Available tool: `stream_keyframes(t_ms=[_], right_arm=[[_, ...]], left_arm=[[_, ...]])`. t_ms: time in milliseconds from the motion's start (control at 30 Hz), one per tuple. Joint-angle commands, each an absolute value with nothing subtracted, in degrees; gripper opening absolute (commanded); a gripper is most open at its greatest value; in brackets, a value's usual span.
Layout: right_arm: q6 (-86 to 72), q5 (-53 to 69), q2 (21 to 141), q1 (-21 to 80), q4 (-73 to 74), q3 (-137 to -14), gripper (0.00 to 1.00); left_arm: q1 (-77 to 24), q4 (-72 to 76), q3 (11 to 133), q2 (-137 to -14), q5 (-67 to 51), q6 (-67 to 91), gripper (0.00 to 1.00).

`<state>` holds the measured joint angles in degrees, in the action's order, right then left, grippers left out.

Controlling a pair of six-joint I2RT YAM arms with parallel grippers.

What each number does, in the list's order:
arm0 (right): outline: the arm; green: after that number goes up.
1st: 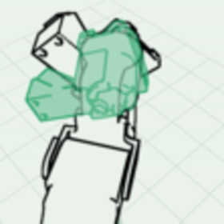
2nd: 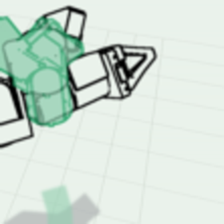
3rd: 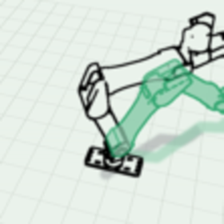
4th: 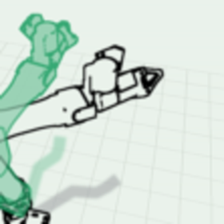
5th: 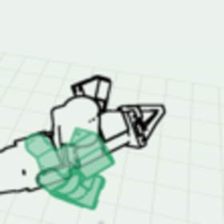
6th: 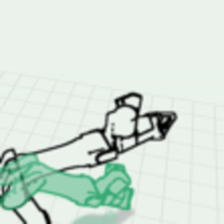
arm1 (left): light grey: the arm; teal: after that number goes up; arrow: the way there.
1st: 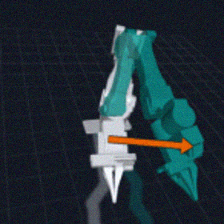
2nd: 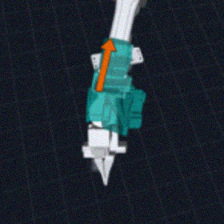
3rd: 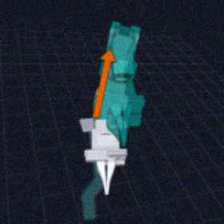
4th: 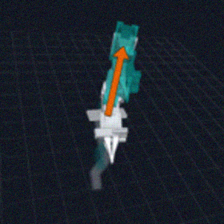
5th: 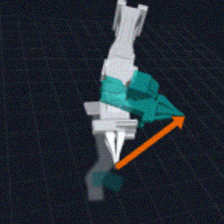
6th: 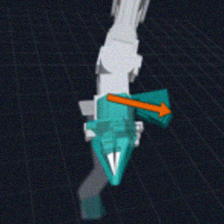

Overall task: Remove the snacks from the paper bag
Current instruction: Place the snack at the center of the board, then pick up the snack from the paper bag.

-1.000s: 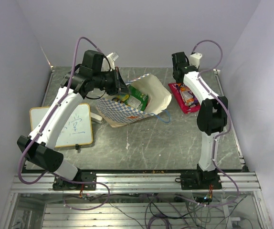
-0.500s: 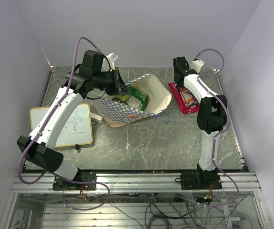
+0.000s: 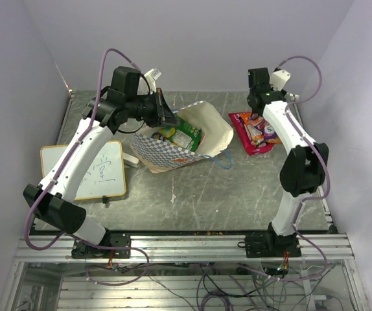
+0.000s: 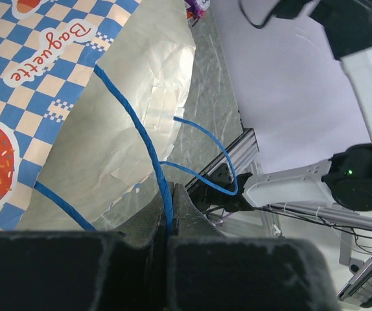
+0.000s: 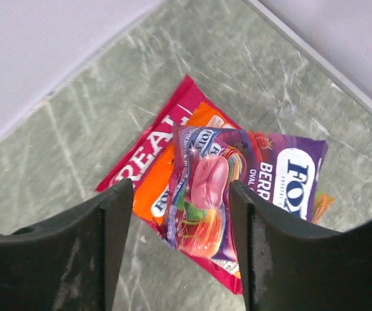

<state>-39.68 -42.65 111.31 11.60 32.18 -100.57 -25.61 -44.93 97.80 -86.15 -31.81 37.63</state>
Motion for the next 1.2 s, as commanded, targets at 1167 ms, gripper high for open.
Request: stream_keyframes(t_ms=[1167], right_arm=[[-39.0,-1.9,59.7,57.2,13.2,-38.5,0.53]], left_arm=[[-54.0,-29.7,78.4,-68.7,2.8,58.9,0.07]])
